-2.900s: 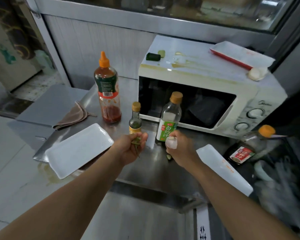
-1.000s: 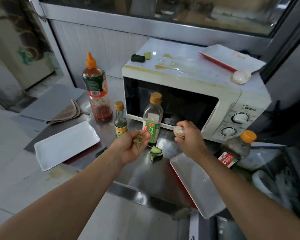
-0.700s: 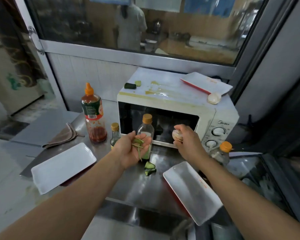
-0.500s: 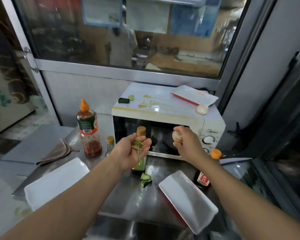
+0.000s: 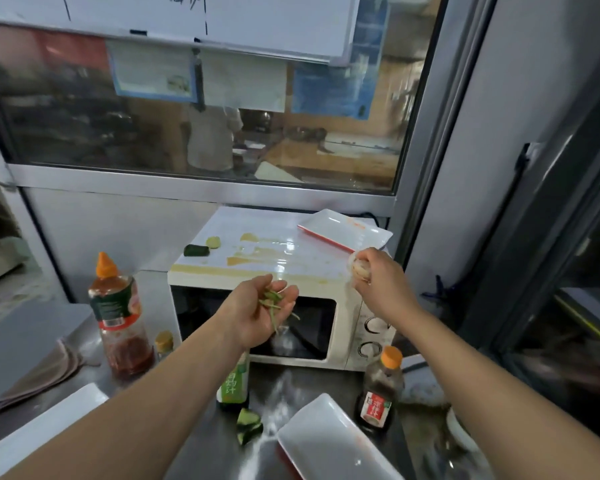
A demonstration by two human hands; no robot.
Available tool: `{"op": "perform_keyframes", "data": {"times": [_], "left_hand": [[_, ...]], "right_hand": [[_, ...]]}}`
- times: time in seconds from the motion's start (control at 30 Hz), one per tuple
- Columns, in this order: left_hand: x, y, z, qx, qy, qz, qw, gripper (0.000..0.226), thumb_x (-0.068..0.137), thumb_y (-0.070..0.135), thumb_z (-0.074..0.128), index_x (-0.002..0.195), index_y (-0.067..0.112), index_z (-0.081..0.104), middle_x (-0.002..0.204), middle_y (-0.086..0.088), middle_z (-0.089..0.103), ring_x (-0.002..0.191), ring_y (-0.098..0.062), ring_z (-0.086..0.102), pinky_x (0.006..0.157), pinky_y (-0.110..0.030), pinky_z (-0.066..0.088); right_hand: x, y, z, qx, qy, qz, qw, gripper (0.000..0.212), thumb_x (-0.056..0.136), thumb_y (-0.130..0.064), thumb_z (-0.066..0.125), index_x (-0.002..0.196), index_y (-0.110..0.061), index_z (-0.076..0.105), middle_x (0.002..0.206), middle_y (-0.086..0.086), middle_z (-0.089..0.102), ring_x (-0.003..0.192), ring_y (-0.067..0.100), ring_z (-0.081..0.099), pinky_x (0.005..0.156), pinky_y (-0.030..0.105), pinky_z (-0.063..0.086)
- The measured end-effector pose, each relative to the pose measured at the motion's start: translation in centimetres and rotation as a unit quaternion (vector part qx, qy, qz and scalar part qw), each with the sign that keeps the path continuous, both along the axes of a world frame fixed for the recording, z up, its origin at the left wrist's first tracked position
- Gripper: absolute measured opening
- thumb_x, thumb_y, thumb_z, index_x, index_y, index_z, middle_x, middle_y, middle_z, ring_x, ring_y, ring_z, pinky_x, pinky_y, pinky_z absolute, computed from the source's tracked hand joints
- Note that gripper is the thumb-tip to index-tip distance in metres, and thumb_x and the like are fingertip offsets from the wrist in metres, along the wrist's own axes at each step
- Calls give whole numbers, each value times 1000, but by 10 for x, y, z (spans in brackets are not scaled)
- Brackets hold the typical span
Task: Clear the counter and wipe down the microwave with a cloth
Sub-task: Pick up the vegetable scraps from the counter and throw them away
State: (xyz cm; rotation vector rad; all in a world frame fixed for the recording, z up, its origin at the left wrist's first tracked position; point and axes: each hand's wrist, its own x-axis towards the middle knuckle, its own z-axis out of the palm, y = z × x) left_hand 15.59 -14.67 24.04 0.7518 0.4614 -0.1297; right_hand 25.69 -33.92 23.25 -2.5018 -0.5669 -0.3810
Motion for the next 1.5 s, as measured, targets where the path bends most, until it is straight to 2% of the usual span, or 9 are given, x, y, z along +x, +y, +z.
{"op": "perform_keyframes", "data": {"times": [0.23, 0.33, 0.5, 0.6, 0.7, 0.9, 1.07, 1.27, 1.5], "left_hand": [[48, -5, 2, 19, 14, 25, 999, 29, 98, 21, 43, 77, 4, 54, 59, -10, 66, 49, -16, 67, 45, -22, 54], [62, -3, -1, 27, 23, 29, 999, 29, 98, 21, 44, 77, 5, 55, 63, -11, 67, 51, -16, 68, 46, -23, 54], [75, -1, -6, 33, 34, 35, 998, 29, 98, 21, 43, 77, 5, 55, 68, -10, 65, 50, -16, 68, 45, -23, 54], [78, 1, -8, 37, 37, 40, 998, 27, 98, 20, 43, 79, 4, 55, 66, -10, 66, 50, -16, 68, 45, -23, 54], [77, 3, -10, 40, 35, 38, 998, 27, 98, 20, 43, 79, 5, 55, 64, -10, 67, 51, -15, 68, 45, -23, 54], [74, 4, -8, 32, 30, 36, 998, 31, 98, 20, 43, 74, 6, 55, 61, -9, 67, 52, -15, 68, 46, -23, 54], [70, 5, -8, 34, 31, 39, 998, 30, 98, 20, 43, 75, 6, 56, 62, -9, 67, 52, -15, 68, 48, -23, 54], [67, 4, -9, 34, 31, 37, 998, 30, 98, 20, 43, 75, 6, 55, 61, -9, 67, 51, -15, 68, 48, -23, 54], [68, 4, -10, 37, 33, 39, 998, 29, 98, 20, 43, 76, 6, 56, 61, -10, 68, 51, -15, 68, 48, -23, 54]], "right_hand": [[58, -2, 1, 17, 16, -5, 1000, 28, 82, -5, 53, 109, -11, 54, 109, 5, 54, 100, 24, 53, 81, 32, 44], [78, 2, -4, 21, 15, -12, 1000, 29, 81, -7, 58, 110, -11, 55, 109, 6, 56, 99, 24, 53, 81, 31, 42], [94, 7, -16, 29, 10, 19, 999, 23, 78, -8, 61, 100, -10, 56, 102, 7, 56, 96, 25, 53, 81, 34, 45], [98, 9, -19, 15, 8, 21, 1000, 22, 77, -13, 64, 98, -12, 55, 99, 4, 58, 92, 23, 54, 75, 32, 44], [100, 9, -19, -1, 6, 32, 999, 23, 80, -14, 64, 99, -11, 52, 97, 3, 61, 90, 23, 56, 73, 31, 42], [94, 7, -17, -9, -3, 37, 999, 24, 82, -11, 61, 104, -8, 52, 101, 7, 60, 94, 27, 56, 78, 36, 46], [89, 6, -17, -2, 5, 40, 999, 26, 83, -10, 60, 108, -8, 52, 104, 6, 58, 96, 23, 51, 74, 31, 40], [85, 7, -18, -15, 33, 59, 998, 36, 87, -10, 54, 122, -13, 47, 114, 10, 51, 106, 27, 46, 83, 34, 39], [87, 9, -25, -18, 69, 62, 996, 28, 91, -13, 47, 119, -12, 45, 115, 7, 42, 105, 23, 39, 86, 36, 42]]}}
